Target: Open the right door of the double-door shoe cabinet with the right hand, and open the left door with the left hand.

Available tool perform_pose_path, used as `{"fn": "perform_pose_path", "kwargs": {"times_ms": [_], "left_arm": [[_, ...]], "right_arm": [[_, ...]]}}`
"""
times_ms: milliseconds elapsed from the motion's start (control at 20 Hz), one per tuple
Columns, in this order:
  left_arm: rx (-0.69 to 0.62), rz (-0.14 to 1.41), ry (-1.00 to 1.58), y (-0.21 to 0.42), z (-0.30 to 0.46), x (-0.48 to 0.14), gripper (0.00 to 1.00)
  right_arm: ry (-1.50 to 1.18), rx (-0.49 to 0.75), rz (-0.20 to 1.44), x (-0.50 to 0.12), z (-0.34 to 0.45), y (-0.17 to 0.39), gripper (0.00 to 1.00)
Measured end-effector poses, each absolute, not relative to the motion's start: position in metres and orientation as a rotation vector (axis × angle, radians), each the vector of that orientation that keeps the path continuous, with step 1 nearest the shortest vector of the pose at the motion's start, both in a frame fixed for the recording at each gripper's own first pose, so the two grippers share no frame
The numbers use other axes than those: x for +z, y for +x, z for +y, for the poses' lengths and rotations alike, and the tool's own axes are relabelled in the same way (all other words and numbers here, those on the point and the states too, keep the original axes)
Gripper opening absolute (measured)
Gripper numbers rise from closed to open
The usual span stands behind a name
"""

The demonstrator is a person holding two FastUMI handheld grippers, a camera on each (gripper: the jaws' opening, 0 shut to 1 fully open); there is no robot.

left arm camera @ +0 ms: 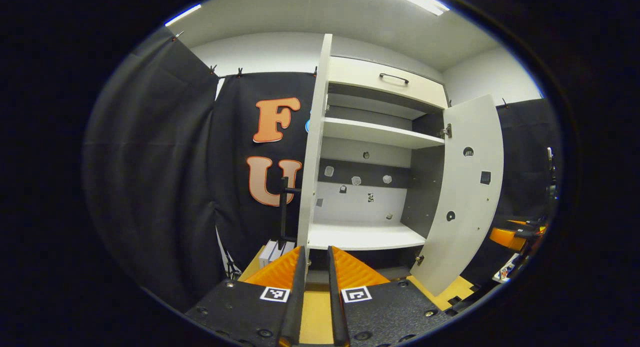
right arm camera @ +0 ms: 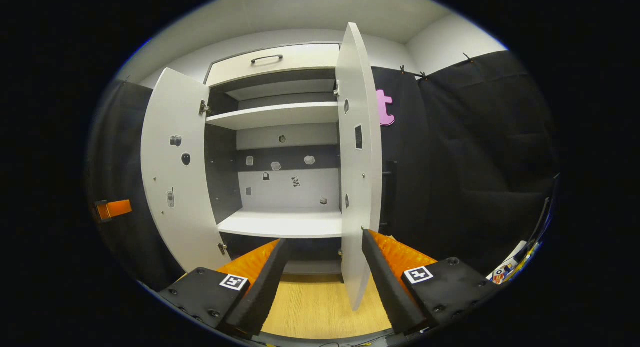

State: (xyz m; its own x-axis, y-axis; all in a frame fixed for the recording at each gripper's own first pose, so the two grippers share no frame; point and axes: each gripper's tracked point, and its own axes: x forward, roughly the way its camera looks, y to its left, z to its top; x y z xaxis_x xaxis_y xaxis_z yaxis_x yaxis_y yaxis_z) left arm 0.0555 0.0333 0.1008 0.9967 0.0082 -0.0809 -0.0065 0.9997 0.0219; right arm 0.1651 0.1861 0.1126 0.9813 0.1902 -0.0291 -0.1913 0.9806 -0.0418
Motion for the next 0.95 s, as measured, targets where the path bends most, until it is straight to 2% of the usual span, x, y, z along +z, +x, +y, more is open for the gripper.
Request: {"fn": "perform_pose_path", "kwargs": {"times_ms": [50, 100, 200, 250, 300, 450, 600, 700, 750, 800, 850, 950], "left_arm": [[0.006, 0.075, 0.025, 0.054, 0.031, 0.103, 0.27], [0.01, 0.071, 0.031, 0.051, 0.031, 0.105, 0.29], [0.007, 0.051, 0.041, 0.048, 0.029, 0.113, 0.36], [0.002, 0.039, 0.04, 0.046, 0.025, 0.116, 0.38], [0.002, 0.033, 0.036, 0.044, 0.025, 0.118, 0.38], [0.008, 0.027, 0.025, 0.04, 0.025, 0.12, 0.4], [0.025, 0.027, 0.037, 0.04, 0.029, 0.121, 0.53], [0.029, 0.029, 0.033, 0.039, 0.027, 0.121, 0.5], [0.028, 0.031, 0.03, 0.039, 0.028, 0.12, 0.57], [0.027, 0.031, 0.03, 0.04, 0.028, 0.119, 0.59], [0.025, 0.033, 0.034, 0.04, 0.027, 0.119, 0.64], [0.03, 0.03, 0.044, 0.038, 0.029, 0.12, 0.71]], "right_arm": [[-0.046, 0.192, 0.021, 0.114, 0.186, 0.163, 0.98], [-0.049, 0.19, 0.016, 0.116, 0.185, 0.162, 0.89], [-0.053, 0.183, 0.007, 0.12, 0.183, 0.159, 0.89], [-0.055, 0.179, 0.003, 0.123, 0.182, 0.157, 0.89], [-0.055, 0.171, 0.001, 0.124, 0.181, 0.156, 0.98], [-0.054, 0.171, -0.019, 0.132, 0.184, 0.148, 0.98], [-0.068, 0.163, -0.039, 0.139, 0.183, 0.143, 0.98], [-0.076, 0.162, -0.046, 0.141, 0.184, 0.14, 0.98], [-0.079, 0.16, -0.048, 0.141, 0.183, 0.139, 0.98], [-0.083, 0.159, -0.051, 0.141, 0.184, 0.138, 0.97], [-0.084, 0.156, -0.052, 0.141, 0.183, 0.137, 0.89], [-0.087, 0.151, -0.052, 0.141, 0.182, 0.136, 0.89]]}}
